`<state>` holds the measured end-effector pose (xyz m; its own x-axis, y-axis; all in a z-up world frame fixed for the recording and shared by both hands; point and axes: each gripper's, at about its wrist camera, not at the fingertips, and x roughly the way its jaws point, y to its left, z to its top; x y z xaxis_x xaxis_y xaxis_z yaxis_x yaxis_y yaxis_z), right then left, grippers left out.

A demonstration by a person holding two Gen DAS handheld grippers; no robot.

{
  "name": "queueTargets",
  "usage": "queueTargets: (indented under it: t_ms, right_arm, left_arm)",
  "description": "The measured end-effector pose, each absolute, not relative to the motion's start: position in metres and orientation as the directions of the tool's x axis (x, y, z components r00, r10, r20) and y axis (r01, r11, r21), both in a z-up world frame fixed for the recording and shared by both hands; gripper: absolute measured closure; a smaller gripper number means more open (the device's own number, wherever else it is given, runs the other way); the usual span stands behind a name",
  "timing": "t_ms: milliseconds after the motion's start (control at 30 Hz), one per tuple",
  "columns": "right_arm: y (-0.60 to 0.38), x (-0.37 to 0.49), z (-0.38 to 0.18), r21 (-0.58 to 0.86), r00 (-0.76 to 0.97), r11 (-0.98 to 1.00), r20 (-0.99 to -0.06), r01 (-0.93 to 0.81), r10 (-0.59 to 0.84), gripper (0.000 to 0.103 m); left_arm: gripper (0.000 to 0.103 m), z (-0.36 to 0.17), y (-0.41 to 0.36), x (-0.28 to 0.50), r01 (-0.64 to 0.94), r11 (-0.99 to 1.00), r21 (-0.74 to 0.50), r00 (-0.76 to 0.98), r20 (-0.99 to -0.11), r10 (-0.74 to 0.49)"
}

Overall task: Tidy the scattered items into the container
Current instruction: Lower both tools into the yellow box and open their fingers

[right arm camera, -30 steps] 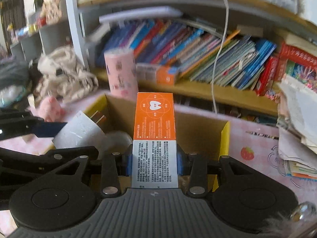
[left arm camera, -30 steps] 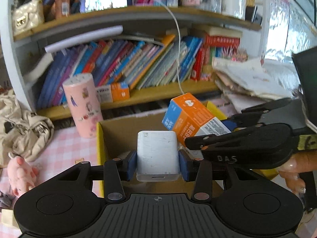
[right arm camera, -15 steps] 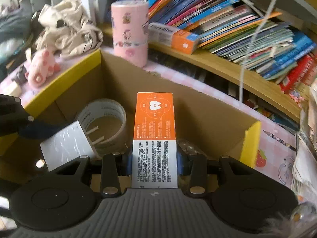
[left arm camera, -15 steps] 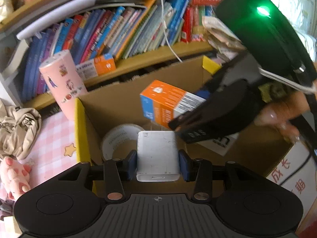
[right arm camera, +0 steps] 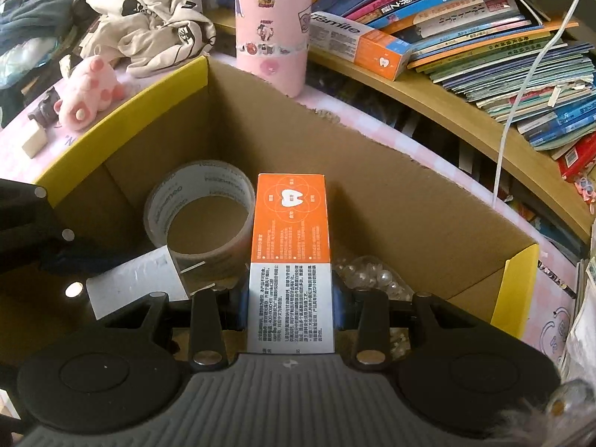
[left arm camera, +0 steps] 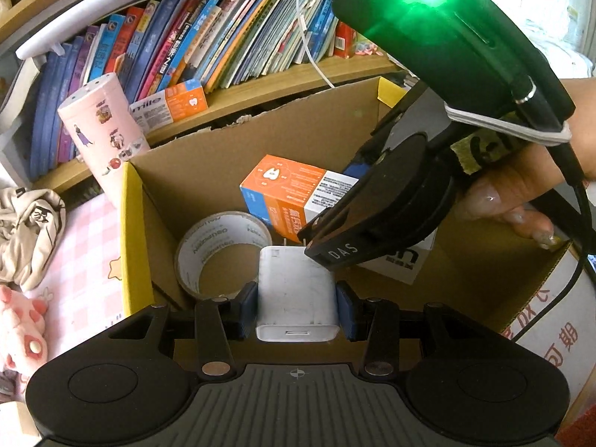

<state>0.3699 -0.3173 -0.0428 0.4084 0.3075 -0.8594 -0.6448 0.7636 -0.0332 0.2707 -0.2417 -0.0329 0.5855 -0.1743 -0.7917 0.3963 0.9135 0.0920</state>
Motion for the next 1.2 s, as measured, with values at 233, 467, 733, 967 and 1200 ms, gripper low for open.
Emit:
queueTargets:
  t_ms: [233,467,733,967,1200]
  right_arm:
    - [-0.317,0.371,-0.044,-0.027,0.401,0.765,-0.863,-0.643,0.306,0.066]
    - [-0.318,0.371,-0.044,-0.02,0.398,0.769,-0.864,-0.639,0.309,0.066]
    - [-0.319,0.372,-0.044,-0.018,0.4,0.772,-0.863,-0.636,0.309,0.066]
    - [-0.318,0.372,-0.045,-0.019,0.393,0.768,-0.867,-0.641,0.307,0.066]
    - [-0.317,0.372,-0.045,-0.02,0.39,0.767,-0.87,-0.641,0.303,0.066]
  left_arm:
    - [0.06,-0.034,-0.239,0.273,0.387,0.918,0.091,0.589,-0.791,-0.169]
    - [0.06,-0.035,-0.237,0.273,0.381,0.921,0.087,0.587,-0.792,-0.168]
    - [0.055,-0.028,-0.236,0.268,0.373,0.922,0.102,0.621,-0.766,-0.166]
    - [0.049,-0.019,-0.234,0.258,0.355,0.927,0.125,0.653,-0.742,-0.15]
    - [0.041,0.002,-0.223,0.237,0.308,0.942,0.129,0.71,-0.691,-0.138]
